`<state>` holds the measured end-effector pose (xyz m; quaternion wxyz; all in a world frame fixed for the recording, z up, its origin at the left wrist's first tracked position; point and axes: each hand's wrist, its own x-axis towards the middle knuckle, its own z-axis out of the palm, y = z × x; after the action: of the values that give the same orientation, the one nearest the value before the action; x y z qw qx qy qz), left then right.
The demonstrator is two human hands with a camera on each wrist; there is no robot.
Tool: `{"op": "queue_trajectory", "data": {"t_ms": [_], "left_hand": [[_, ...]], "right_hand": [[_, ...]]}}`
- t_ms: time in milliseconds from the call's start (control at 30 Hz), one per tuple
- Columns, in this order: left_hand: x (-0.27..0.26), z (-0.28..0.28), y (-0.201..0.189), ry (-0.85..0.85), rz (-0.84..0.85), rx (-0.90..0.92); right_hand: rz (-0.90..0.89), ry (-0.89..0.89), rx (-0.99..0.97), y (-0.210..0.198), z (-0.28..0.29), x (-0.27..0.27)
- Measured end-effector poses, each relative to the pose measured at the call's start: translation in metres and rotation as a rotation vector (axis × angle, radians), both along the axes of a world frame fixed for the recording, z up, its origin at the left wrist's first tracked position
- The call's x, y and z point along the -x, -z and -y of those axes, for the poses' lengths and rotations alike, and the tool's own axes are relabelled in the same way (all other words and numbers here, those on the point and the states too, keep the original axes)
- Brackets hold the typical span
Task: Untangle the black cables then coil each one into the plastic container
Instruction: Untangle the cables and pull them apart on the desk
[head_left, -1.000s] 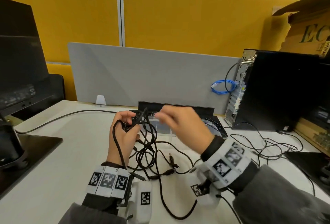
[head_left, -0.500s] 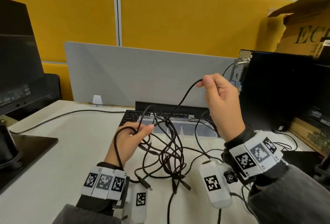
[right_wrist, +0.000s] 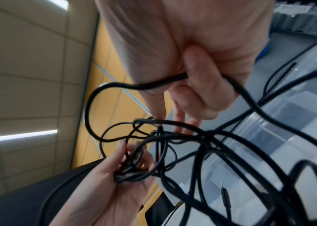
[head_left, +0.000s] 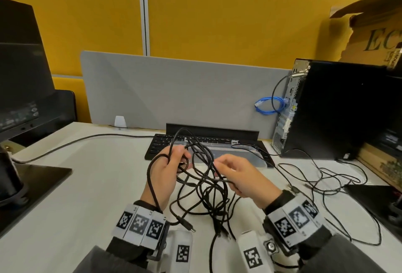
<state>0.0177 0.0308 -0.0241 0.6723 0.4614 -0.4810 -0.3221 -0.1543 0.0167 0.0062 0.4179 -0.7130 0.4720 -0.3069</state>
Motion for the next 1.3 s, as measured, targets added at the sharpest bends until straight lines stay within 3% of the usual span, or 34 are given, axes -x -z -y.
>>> {"op": "queue_trajectory", "data": {"t_ms": [100,267,433,600,767,1000,1167,1300], "left_hand": [[0.001,-0.001,0.0,0.009,-0.054,0.008],[0.003,-0.002,0.0,0.05,0.035,0.008],[0.0,-0.002,-0.002,0.108,0.185,-0.067],[-0.002,0.002,0.002,0.035,0.261,-0.255],[0.014,-0.007,-0.005,0.401,0.123,-0.376],[0.017,-0.008,-0.001,0.324,-0.017,-0.297],[0.016,-0.007,-0.003,0.246,-0.015,-0.182],[0.017,-0.007,-0.004,0.228,-0.045,-0.145]], "right_hand": [[0.098,-0.002,0.036,-0.001,-0.002,-0.006],[0.149,0.053,0.201,0.004,0.002,-0.007],[0.347,0.094,0.12,0.005,0.002,-0.002],[0.5,0.12,0.071,0.005,0.001,0.004],[0.526,0.151,0.105,0.008,0.001,0.002],[0.313,0.175,0.301,0.014,0.011,0.009],[-0.039,0.07,0.46,0.011,0.01,0.019],[-0.105,0.137,0.687,0.008,0.003,0.014]]}}
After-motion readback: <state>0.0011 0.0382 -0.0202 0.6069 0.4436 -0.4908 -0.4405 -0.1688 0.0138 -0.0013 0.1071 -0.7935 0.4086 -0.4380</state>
